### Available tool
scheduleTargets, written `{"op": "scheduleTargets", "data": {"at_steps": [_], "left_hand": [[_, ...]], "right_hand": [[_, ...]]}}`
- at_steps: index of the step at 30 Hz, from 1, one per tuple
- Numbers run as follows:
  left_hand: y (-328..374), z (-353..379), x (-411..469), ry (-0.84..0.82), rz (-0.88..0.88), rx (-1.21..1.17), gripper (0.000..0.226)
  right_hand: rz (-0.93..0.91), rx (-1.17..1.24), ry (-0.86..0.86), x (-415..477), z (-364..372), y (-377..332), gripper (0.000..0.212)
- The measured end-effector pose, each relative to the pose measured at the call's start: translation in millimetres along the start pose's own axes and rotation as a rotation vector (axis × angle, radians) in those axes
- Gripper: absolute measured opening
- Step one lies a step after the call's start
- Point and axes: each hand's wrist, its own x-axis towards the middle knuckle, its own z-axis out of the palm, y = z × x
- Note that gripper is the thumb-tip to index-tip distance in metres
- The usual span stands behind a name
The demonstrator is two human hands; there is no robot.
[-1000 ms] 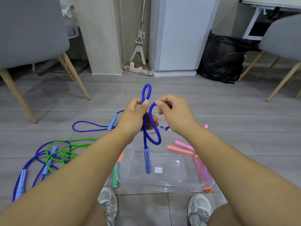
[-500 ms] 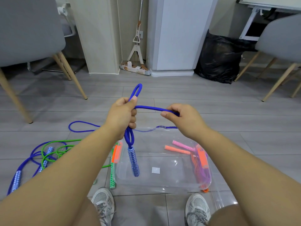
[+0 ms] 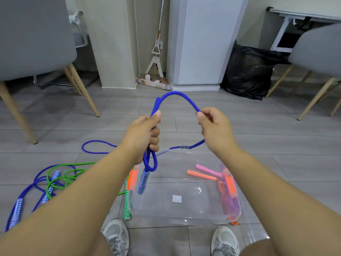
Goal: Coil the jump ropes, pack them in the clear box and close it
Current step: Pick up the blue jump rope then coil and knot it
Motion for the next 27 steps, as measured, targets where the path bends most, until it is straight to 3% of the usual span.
{"op": "scheduleTargets", "data": {"at_steps": [4, 10, 12, 15, 21, 27], "left_hand": [[-1.7, 11.4, -1.4, 0.004, 0.047, -0.018, 0.02], [-5.0, 17.2, 1.1, 0.096, 0.101, -0.036, 0.014], [-5.8, 17.2, 1.3, 0.098, 0.109, -0.049, 0.021], [-6.7, 19.4, 2.3, 0.116, 0.114, -0.031, 0.025], [-6.6, 19.8, 8.4, 0.158, 0.116, 0.05, 0.021], [-2.1, 13.6, 9.8, 0.136, 0.118, 0.107, 0.018]], "right_hand": [[-0.102, -0.174, -0.098, -6.7, 16.6, -8.2, 0.013], [0.005, -0.071, -0.106, -13.0, 29.3, -15.0, 0.012], [-0.004, -0.079, -0.135, -16.4, 28.5, -16.9, 0.01], [-0.07, -0.155, -0.169, -19.4, 29.6, -15.9, 0.007], [-0.249, -0.29, -0.263, -20.1, 27.1, -17.9, 0.024], [-0.096, -0.139, -0.317, -18.6, 26.2, -5.6, 0.009]]}}
